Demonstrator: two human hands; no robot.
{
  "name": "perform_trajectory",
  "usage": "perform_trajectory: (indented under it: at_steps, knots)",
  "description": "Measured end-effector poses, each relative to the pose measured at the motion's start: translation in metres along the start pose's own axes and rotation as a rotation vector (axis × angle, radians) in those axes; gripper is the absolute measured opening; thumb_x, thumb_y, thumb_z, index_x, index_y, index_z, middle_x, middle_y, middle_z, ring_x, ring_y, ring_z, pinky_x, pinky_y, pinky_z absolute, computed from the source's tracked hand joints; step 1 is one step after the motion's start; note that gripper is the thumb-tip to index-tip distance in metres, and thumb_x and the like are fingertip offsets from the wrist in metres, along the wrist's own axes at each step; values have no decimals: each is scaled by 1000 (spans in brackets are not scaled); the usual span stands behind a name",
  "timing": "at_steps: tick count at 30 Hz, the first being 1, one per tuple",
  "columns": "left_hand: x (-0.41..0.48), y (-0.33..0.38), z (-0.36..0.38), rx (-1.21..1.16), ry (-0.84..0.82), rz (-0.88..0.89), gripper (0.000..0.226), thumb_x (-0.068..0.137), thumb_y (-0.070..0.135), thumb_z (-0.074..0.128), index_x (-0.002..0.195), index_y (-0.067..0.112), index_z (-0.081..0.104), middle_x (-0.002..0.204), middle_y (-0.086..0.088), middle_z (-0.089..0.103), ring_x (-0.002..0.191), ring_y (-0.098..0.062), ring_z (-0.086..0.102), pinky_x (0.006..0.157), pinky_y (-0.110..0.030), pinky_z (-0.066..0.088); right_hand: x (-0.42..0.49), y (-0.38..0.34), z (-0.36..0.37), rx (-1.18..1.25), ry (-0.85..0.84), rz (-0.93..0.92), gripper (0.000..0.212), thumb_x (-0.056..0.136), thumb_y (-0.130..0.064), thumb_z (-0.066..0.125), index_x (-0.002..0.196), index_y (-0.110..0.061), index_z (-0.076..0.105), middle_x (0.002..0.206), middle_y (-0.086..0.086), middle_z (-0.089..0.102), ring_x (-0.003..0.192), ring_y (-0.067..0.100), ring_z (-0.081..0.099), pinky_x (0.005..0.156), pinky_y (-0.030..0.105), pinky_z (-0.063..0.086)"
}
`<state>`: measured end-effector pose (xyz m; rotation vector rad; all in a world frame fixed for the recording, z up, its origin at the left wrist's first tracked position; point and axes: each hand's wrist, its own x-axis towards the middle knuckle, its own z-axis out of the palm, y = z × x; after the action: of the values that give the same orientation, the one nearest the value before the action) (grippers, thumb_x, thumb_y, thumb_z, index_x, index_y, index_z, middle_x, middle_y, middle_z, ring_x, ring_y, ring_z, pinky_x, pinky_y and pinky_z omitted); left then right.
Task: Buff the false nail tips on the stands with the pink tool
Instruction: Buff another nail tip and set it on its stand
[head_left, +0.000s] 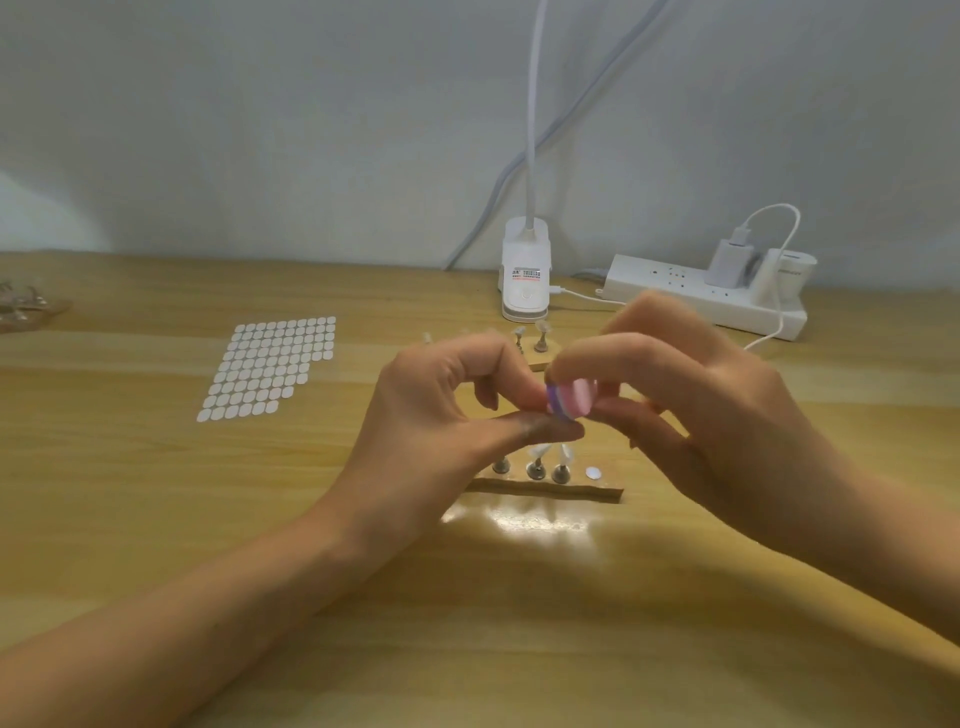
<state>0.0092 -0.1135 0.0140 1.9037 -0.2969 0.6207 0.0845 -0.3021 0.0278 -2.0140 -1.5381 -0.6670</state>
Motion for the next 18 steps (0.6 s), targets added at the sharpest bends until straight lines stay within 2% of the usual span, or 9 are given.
perform_trajectory:
  at_steps: [3,5,7,10,15,18]
  knots:
    - [-2,3,1,-59,-22,-20,19,59,32,84,62,35,65,61,24,59,67,2,48,63,-7,39,-2,3,1,-7,-30,66,17,99,-33,47,115,-32,50,102,-9,48,75,15,58,59,33,55]
    - [-1,3,1,-75,-20,-31,19,60,32,84,62,34,65,60,25,58,66,3,48,65,-5,39,-1,2,0,18,10,33,17,100,-33,49,117,-30,50,101,-7,48,77,13,57,62,25,52]
    - [-1,3,1,-74,-14,-36,20,60,30,84,62,32,64,60,25,57,66,4,48,67,-3,40,0,0,1,6,17,-25,15,102,-34,47,116,-28,50,101,-7,46,77,11,54,63,24,51]
    - [-3,4,1,-77,-26,-34,21,60,29,85,62,34,65,60,24,58,66,3,48,68,-3,39,-2,4,1,-24,-23,42,18,100,-35,46,117,-32,49,102,-11,45,76,13,55,60,32,55]
    - [-2,3,0,-80,-21,-36,21,60,28,85,62,33,65,60,25,57,65,4,49,69,-3,40,-2,4,1,-8,24,-27,16,103,-36,45,117,-29,51,103,-10,46,79,4,51,65,19,51]
    - [-2,5,1,-118,-28,-55,18,59,30,85,61,30,67,62,16,64,66,3,50,66,-4,43,-4,12,2,-38,-21,78,17,99,-35,46,115,-31,50,102,-8,47,74,15,57,59,35,56]
